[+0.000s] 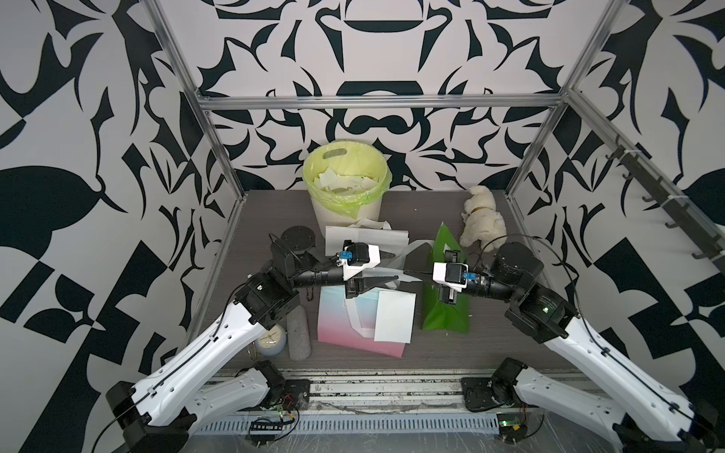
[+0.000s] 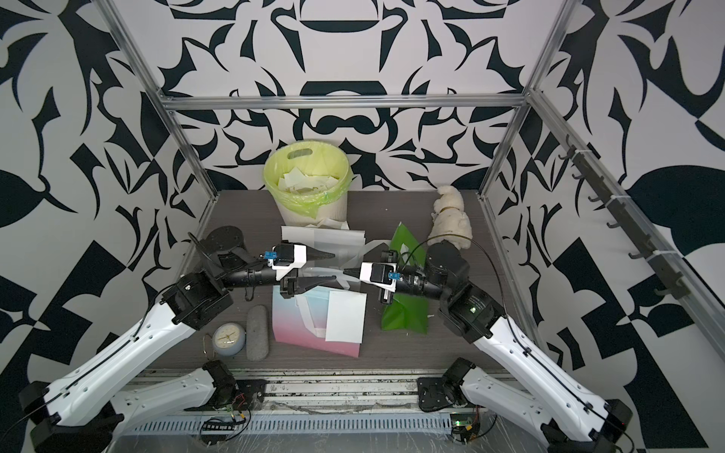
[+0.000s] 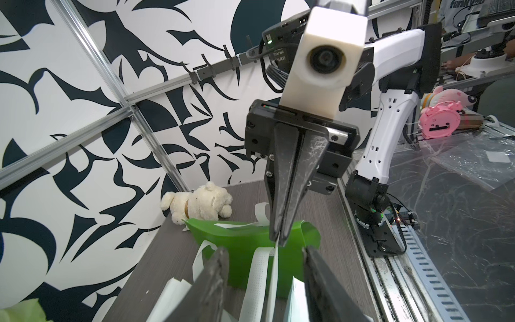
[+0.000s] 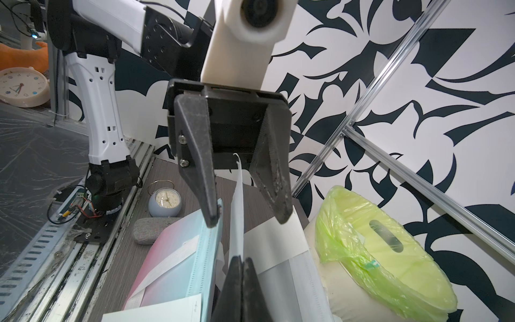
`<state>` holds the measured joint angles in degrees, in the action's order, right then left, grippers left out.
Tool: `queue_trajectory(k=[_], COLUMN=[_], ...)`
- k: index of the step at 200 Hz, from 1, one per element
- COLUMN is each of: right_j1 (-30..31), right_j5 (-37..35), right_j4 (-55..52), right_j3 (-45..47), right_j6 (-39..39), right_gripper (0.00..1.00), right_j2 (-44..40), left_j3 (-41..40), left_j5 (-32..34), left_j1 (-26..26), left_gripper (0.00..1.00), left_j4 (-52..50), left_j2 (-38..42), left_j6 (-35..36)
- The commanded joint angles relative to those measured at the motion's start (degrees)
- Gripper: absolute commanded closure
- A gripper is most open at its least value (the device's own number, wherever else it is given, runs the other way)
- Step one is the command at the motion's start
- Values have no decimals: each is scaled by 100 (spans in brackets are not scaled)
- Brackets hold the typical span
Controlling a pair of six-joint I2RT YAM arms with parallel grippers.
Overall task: Shred takeout receipts and throw away
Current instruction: Shred the takeout receipt.
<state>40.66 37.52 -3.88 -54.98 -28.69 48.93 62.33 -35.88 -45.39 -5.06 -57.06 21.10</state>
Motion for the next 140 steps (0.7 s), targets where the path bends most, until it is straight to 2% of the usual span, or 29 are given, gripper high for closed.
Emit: queue_trajectory(k=[1,140], right_j1=[45,82], right_j5=[98,-86], right_j4=[138,379], right_j3=[-17,0], right_j6=[-25,-79], right_gripper=[100,100], right_j2=[-56,-121], left_j3=[-71,43], left_j5=[-86,11], left_j1=[-14,-14], left_gripper=[54,72], left_j4=[197,-188], left_j2=[72,-103], left_j6=[-60,78])
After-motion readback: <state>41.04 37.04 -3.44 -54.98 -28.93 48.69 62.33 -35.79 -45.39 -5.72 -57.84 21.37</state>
